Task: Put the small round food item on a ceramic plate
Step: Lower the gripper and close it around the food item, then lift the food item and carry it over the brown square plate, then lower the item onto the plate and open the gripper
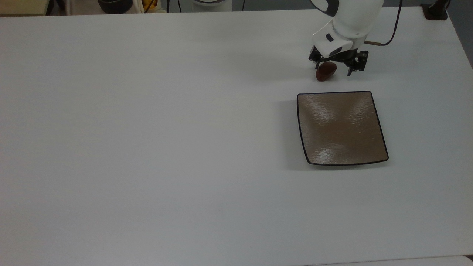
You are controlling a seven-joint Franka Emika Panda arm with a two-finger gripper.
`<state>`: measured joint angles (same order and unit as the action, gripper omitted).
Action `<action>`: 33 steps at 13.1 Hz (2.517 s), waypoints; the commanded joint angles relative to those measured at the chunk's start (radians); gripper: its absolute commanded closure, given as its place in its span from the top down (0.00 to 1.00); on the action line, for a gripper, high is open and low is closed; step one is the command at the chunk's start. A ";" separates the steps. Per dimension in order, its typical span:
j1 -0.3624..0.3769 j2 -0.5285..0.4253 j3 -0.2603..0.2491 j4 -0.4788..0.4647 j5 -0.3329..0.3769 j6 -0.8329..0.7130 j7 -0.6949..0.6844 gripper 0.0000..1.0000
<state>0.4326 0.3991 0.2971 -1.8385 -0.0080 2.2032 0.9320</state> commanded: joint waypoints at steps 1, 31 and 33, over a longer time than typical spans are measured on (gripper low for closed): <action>0.023 0.035 -0.003 -0.004 -0.050 0.039 0.051 0.97; -0.092 0.167 -0.012 0.340 -0.152 0.182 0.088 0.94; -0.104 0.129 -0.012 0.334 -0.153 0.168 0.079 0.98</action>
<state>0.3335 0.5627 0.2867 -1.5079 -0.1399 2.3779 0.9957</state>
